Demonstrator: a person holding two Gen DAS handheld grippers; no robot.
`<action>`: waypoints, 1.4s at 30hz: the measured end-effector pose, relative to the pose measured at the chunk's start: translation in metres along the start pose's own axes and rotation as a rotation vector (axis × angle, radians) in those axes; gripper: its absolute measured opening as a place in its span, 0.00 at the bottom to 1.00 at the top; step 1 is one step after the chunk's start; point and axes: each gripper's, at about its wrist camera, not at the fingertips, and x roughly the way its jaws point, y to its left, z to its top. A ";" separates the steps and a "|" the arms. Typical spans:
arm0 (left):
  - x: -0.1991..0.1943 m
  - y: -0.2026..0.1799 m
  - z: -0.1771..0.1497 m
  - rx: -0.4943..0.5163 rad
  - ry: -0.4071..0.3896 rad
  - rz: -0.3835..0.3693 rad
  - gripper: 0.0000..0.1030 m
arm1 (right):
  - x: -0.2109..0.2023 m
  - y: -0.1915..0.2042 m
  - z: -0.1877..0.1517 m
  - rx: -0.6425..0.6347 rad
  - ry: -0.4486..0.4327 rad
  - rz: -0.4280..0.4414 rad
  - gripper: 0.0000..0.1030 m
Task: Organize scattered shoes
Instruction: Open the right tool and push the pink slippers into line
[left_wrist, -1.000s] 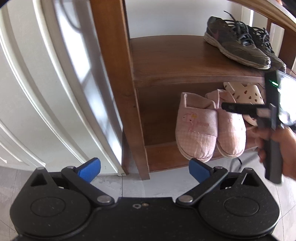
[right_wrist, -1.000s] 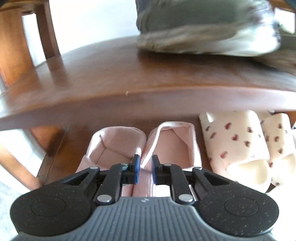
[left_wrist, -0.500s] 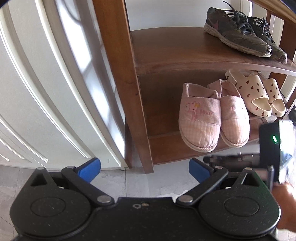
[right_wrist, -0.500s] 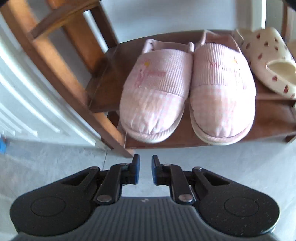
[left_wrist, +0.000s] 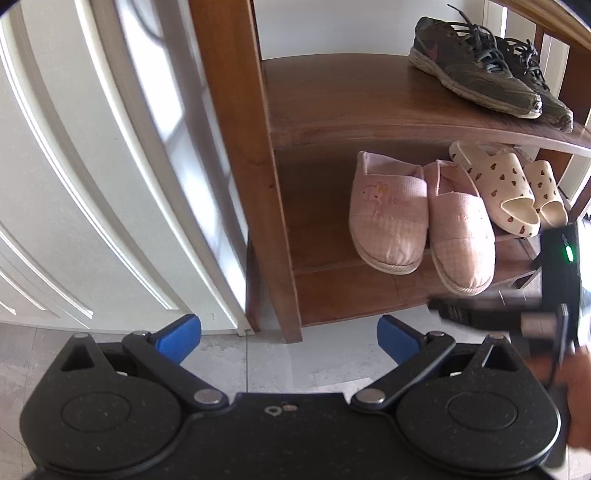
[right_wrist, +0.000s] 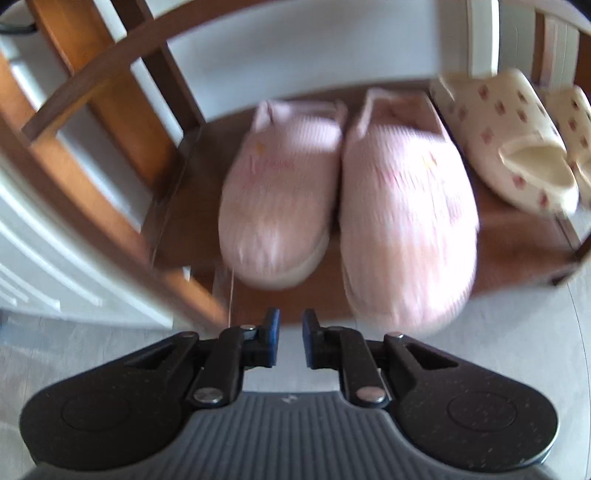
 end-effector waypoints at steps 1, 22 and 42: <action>0.000 -0.002 0.001 0.001 -0.002 -0.003 0.99 | -0.004 -0.008 -0.003 0.007 0.008 -0.025 0.17; -0.005 -0.005 0.006 0.002 -0.015 0.011 0.99 | 0.034 0.005 0.026 -0.030 0.047 0.053 0.17; -0.009 -0.010 0.010 -0.008 -0.024 -0.012 0.99 | 0.011 -0.031 0.030 0.076 0.025 -0.104 0.17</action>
